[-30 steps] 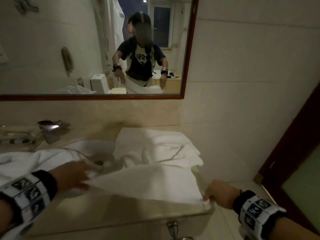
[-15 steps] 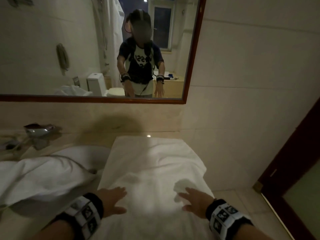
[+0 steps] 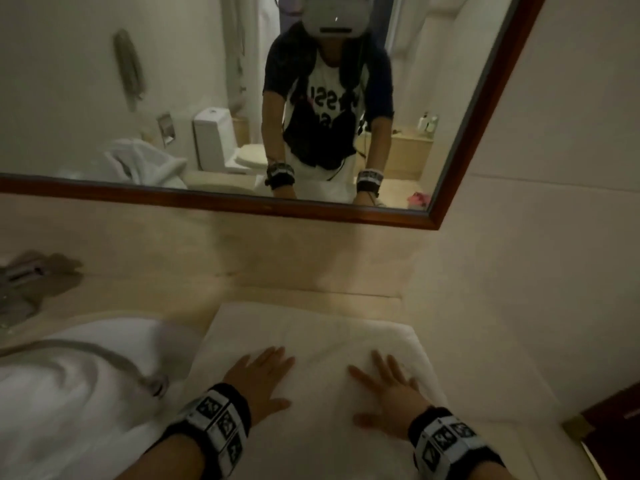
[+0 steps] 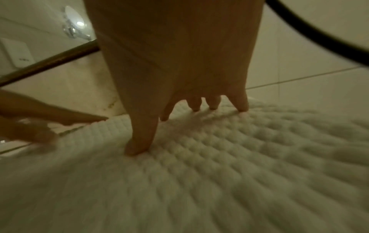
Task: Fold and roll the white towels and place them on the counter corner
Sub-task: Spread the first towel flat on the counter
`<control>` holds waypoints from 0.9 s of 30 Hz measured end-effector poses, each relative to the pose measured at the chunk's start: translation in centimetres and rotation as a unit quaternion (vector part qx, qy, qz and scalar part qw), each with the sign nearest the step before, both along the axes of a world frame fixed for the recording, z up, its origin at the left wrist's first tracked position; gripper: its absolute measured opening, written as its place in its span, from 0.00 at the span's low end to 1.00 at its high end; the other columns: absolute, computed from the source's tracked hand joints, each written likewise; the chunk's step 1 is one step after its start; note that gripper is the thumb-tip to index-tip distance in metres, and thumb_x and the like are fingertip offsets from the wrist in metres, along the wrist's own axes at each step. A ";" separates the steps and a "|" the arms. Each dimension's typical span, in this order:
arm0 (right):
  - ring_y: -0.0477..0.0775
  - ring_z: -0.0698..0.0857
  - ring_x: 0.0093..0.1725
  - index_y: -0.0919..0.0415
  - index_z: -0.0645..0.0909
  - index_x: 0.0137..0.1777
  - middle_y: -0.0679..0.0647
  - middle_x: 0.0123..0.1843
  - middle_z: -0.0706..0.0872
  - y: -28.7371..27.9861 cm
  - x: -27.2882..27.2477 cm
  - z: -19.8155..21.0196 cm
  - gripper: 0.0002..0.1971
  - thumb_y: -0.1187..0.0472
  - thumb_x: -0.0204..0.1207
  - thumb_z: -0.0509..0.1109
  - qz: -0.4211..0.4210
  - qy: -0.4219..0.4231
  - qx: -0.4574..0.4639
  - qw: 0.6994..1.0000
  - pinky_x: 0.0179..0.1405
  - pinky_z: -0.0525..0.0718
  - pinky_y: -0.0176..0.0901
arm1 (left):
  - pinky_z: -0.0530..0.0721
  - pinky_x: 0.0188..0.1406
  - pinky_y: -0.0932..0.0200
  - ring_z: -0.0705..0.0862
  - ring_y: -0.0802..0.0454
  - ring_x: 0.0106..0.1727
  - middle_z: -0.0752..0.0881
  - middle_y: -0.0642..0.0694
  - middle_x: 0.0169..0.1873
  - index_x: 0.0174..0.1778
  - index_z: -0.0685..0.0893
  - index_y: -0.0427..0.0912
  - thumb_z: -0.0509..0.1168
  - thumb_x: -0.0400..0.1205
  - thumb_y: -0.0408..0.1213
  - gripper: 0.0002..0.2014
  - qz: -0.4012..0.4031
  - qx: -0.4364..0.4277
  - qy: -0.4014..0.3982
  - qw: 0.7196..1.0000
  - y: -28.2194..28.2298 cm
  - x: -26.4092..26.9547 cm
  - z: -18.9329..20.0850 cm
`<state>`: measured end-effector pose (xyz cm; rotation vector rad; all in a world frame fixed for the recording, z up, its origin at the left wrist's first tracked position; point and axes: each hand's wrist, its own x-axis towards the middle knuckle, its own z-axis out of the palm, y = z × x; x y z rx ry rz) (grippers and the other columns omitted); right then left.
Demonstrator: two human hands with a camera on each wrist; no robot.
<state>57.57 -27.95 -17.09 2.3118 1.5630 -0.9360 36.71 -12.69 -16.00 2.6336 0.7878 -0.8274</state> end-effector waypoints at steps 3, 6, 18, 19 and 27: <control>0.61 0.29 0.81 0.29 0.36 0.78 0.49 0.82 0.25 2.0 1.3 -0.3 0.45 0.35 0.72 0.65 0.018 0.009 -0.016 1.000 0.78 0.43 0.72 | 0.44 0.81 0.46 0.35 0.53 0.83 0.32 0.51 0.81 0.81 0.36 0.54 0.26 0.51 0.78 0.60 0.012 -0.009 -0.009 1.000 1.3 0.4 -1.4; 0.61 0.28 0.81 0.28 0.37 0.77 0.48 0.82 0.25 3.8 1.8 -0.1 0.46 0.35 0.70 0.68 0.032 -0.002 -0.014 0.999 0.76 0.41 0.76 | 0.44 0.81 0.46 0.35 0.54 0.83 0.32 0.53 0.81 0.81 0.35 0.56 0.13 0.34 0.79 0.72 0.022 0.009 -0.031 0.999 3.0 0.0 -1.8; 0.61 0.26 0.80 0.29 0.38 0.78 0.47 0.82 0.25 4.6 -0.5 0.5 0.50 0.37 0.67 0.72 0.062 0.021 -0.009 0.998 0.75 0.38 0.77 | 0.41 0.81 0.46 0.34 0.52 0.83 0.30 0.49 0.81 0.81 0.32 0.52 0.24 0.40 0.83 0.69 0.032 0.003 -0.006 0.999 4.4 -2.0 -1.0; 0.62 0.26 0.80 0.28 0.38 0.78 0.48 0.81 0.24 3.9 -1.2 0.4 0.50 0.37 0.67 0.73 0.063 0.024 -0.010 0.998 0.74 0.38 0.78 | 0.40 0.81 0.46 0.34 0.52 0.83 0.30 0.49 0.81 0.81 0.32 0.51 0.25 0.39 0.83 0.70 0.027 0.000 0.002 1.000 3.9 -2.7 -1.1; 0.62 0.23 0.79 0.28 0.34 0.77 0.47 0.80 0.22 5.7 -2.0 0.6 0.54 0.36 0.64 0.74 0.067 0.015 -0.013 0.998 0.72 0.34 0.81 | 0.39 0.81 0.44 0.36 0.51 0.83 0.34 0.49 0.82 0.82 0.34 0.51 0.53 0.69 0.74 0.53 0.048 0.027 0.043 0.998 5.6 -2.5 -0.1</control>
